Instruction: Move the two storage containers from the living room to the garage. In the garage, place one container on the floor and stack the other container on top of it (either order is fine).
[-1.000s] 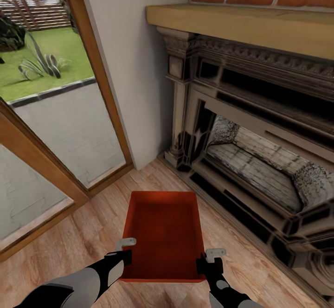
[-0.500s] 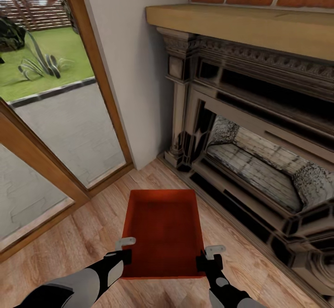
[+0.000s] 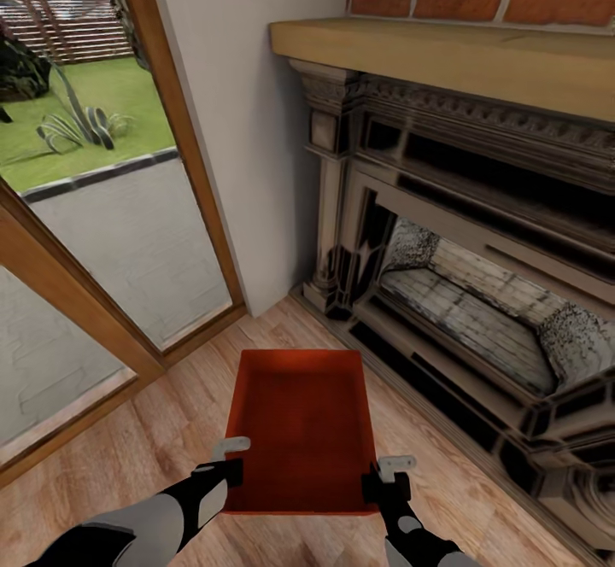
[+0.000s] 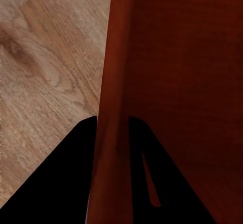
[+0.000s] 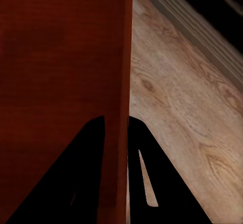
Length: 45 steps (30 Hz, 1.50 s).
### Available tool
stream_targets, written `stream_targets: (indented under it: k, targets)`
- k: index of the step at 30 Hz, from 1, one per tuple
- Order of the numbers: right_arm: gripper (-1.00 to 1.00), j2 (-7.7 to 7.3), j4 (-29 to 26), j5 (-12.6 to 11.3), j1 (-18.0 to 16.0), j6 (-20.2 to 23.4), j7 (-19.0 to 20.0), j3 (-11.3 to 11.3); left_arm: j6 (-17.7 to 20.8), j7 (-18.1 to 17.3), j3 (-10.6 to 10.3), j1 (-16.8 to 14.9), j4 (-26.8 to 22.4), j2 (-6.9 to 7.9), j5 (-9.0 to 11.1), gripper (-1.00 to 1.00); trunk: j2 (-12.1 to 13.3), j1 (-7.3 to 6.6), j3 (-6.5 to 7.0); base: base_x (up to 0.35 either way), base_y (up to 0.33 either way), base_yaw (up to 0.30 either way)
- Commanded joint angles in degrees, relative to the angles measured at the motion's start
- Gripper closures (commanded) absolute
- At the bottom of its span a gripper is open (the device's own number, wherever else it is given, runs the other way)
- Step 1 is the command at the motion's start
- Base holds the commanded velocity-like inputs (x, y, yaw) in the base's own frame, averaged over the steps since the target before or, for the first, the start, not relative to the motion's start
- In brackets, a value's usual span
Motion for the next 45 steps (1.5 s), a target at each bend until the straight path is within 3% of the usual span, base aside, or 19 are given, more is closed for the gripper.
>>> stream_targets:
  k: [1,45]
  targets:
    - [1.00,-0.61,0.2,-5.2,0.0,1.3,-0.8,5.0,-0.6,0.8,0.4,-0.1,-0.2,0.03,-0.1,1.00,0.0,0.01,0.05,0.000,0.000,0.000]
    - [1.00,-0.70,0.2,-5.2,0.0,1.4,-0.7,5.0,-0.6,0.8,0.4,-0.1,-0.2,0.03,-0.1,1.00,0.0,0.01,3.86,0.000,0.000,0.000]
